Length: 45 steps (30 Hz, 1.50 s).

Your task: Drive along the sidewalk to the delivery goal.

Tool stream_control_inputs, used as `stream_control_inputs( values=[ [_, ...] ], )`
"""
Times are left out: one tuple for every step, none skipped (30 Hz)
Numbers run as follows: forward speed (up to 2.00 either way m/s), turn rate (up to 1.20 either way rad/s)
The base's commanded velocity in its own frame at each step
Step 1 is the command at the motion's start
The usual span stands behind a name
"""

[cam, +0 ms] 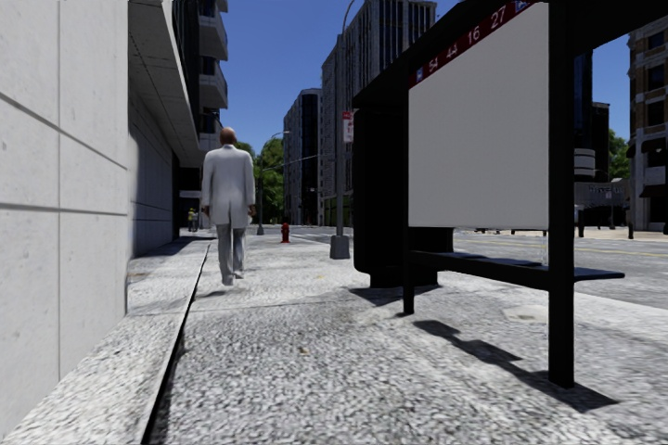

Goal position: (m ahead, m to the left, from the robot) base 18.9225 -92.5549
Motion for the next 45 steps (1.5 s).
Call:
stream_control_inputs(
  values=[
    [1.33,0.0],
    [1.33,0.0],
    [1.33,0.0],
    [1.33,0.0],
    [1.33,0.0],
    [1.33,0.0],
    [1.33,0.0],
    [1.33,0.0],
    [1.33,0.08],
    [1.33,0.62],
    [1.33,0.82],
    [1.33,1.2],
    [1.33,1.2],
    [1.35,1.2],
    [1.35,1.2],
    [1.37,1.2],
    [1.37,1.2],
    [1.37,1.2],
    [1.38,1.2],
    [1.38,1.2],
    [1.39,1.16],
    [1.41,0.71],
    [1.42,0.58],
    [1.42,0.58],
    [1.43,0.55],
    [1.43,0.47],
    [1.43,0.0],
    [1.43,0.0],
    [1.44,0.0],
    [1.44,0.0],
    [1.44,0.0],
    [1.44,0.0],
    [1.44,0.0],
    [1.44,0.0],
    [1.44,0.0],
    [1.44,0.0],
    [1.44,-0.4],
    [1.44,-0.86],
    [1.44,-1.2],
    [1.44,-1.2],
    [1.44,-1.2],
    [1.44,-1.2],
    [1.44,0.0],
    [1.44,0.0],
    [1.44,0.0]
  ],
)
